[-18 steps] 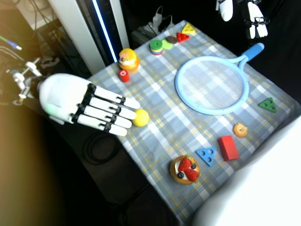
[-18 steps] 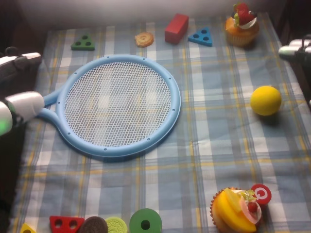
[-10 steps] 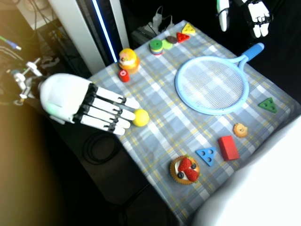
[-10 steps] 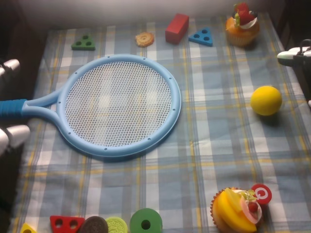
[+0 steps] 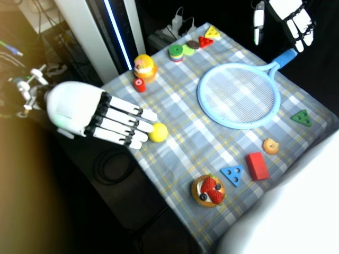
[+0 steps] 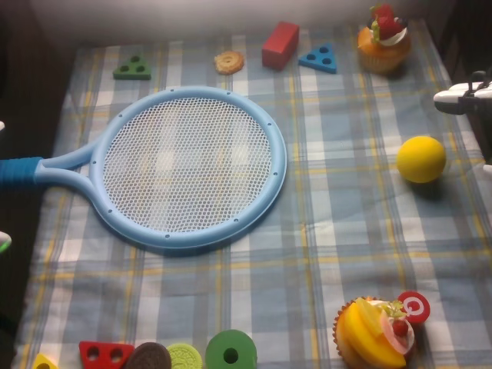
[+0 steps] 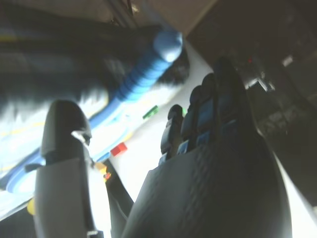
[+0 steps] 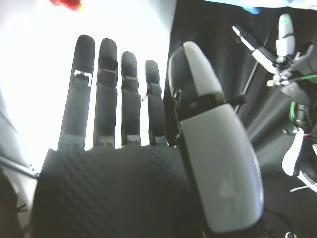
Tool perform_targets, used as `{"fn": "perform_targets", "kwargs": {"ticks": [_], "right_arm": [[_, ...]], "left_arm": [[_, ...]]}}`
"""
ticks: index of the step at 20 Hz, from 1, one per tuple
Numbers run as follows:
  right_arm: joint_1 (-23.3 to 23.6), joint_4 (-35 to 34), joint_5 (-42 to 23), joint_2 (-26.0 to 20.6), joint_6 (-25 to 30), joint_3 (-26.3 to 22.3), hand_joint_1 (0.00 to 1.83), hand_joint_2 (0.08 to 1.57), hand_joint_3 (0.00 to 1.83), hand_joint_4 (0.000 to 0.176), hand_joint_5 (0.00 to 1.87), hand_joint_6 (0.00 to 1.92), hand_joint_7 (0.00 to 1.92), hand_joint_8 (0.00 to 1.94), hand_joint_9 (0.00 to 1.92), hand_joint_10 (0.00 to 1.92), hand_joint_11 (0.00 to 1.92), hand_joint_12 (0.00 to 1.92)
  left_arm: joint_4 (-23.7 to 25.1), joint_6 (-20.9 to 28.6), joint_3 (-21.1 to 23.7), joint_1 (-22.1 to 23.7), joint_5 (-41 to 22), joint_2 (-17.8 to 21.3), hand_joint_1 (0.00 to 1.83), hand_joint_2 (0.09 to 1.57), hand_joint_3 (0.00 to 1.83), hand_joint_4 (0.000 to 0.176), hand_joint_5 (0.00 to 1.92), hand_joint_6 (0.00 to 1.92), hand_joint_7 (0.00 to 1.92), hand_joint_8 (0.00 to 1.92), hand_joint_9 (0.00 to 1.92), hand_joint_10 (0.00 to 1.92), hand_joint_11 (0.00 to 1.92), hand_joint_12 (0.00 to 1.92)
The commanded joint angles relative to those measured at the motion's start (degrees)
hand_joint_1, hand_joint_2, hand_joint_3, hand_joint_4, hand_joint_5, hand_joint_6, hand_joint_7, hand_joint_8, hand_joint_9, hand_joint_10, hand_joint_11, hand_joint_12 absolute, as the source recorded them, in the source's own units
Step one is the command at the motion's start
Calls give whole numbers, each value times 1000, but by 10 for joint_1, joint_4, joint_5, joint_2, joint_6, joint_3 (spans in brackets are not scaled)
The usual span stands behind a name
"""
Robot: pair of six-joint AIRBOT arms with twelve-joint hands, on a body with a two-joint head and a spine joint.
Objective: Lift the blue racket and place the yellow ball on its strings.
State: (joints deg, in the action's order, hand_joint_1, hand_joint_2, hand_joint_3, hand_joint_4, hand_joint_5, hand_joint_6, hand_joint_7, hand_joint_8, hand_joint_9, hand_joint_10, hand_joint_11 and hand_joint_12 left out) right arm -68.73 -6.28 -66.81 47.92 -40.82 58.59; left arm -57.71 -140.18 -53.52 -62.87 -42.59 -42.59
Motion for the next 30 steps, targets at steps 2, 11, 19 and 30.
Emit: {"fn": "perform_targets", "kwargs": {"ticks": [2,11,19,30], "right_arm": [[6,-6,-60,1,2,6,911,1310,3,24,483,1,515,0,564,0,325,630],[13,10,-44,9,2,15,1017,1302,0,0,573,13,520,3,564,2,403,584],[9,14,-41,10,9,16,1035,1294,0,0,606,0,536,2,568,1,339,762],[3,7,-43,10,21,16,981,1321,0,0,596,1,559,1,625,7,401,756]], "left_arm": [[-4,-24,-16,13,-24,-5,967,938,0,176,0,0,24,2,36,3,0,158],[-68,-136,-104,107,79,-69,972,891,0,176,0,0,61,5,84,2,57,40],[-135,-220,-131,118,115,-85,1045,941,0,176,256,4,275,2,206,2,4,373],[-72,-163,-81,111,80,-77,990,1307,6,100,942,1897,973,1897,970,1887,955,1901]]}}
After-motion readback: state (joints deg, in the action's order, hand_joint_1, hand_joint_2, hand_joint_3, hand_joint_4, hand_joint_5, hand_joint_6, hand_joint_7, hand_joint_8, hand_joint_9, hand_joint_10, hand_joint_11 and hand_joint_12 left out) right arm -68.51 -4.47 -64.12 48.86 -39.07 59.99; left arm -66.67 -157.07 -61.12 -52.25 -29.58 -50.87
